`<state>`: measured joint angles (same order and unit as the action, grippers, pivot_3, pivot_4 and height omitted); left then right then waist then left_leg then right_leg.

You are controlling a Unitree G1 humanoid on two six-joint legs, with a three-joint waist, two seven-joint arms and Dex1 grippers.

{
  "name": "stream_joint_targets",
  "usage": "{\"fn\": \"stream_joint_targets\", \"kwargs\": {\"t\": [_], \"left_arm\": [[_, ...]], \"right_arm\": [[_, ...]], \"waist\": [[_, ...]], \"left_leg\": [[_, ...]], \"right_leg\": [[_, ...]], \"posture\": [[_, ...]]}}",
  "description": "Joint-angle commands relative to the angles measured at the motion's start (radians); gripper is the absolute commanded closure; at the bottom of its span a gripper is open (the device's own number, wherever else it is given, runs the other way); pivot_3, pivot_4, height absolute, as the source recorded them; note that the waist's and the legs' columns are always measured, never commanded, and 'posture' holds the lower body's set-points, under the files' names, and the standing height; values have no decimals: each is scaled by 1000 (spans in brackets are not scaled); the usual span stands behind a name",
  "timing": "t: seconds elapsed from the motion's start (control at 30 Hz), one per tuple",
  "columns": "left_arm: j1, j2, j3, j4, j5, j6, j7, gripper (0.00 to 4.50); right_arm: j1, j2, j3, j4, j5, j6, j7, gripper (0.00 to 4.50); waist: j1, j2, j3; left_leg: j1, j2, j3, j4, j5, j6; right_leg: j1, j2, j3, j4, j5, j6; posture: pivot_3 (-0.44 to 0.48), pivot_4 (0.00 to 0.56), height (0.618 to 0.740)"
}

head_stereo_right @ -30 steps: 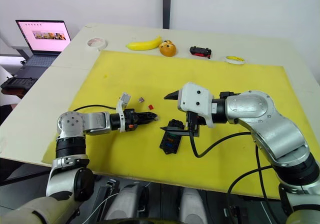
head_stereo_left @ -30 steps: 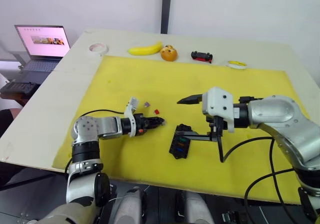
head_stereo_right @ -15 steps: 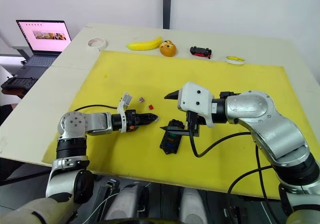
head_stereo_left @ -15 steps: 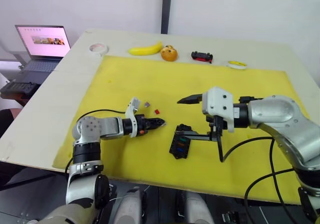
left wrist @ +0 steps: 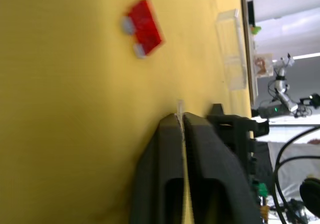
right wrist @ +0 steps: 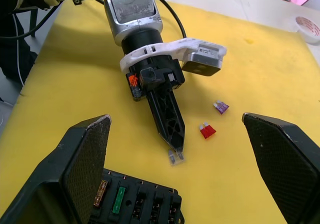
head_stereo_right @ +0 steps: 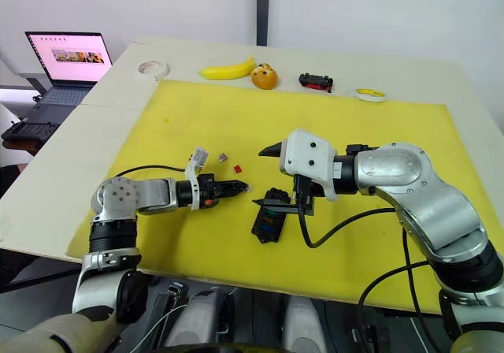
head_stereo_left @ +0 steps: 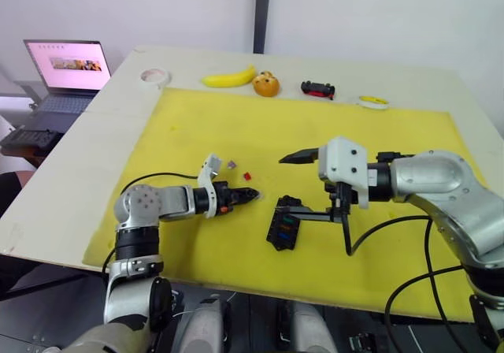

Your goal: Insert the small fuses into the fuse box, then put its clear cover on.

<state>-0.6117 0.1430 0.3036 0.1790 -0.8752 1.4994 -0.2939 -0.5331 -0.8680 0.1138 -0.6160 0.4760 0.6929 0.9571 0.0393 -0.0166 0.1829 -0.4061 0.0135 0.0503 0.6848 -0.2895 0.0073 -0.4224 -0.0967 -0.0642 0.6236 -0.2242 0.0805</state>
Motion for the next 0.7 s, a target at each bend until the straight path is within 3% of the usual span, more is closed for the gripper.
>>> {"fn": "stream_joint_targets", "kwargs": {"t": [0.03,0.37,0.7], "left_arm": [[29,-6,-19,39,43,9,15,4301],[39,-4,-21,19,37,8,2,4301],[61,21,79,-70,-74,6,-93,4301]], "right_arm": [[-7,-4,-20,-32,8,-1,-7,0],[-5,-3,-19,-46,12,8,-10,0],[-1,-1,-24,-54,21,22,-15,0]], "waist": [[0,0,0],[-1,0,0],[-6,0,0]], "left_leg": [[0,0,0,0,0,0],[1,0,0,0,0,0],[0,1,0,0,0,0]], "right_leg": [[0,0,0,0,0,0],[0,0,0,1,0,0],[-2,0,0,1,0,0]], "posture": [[0,150,737],[0,150,737],[0,150,737]]}}
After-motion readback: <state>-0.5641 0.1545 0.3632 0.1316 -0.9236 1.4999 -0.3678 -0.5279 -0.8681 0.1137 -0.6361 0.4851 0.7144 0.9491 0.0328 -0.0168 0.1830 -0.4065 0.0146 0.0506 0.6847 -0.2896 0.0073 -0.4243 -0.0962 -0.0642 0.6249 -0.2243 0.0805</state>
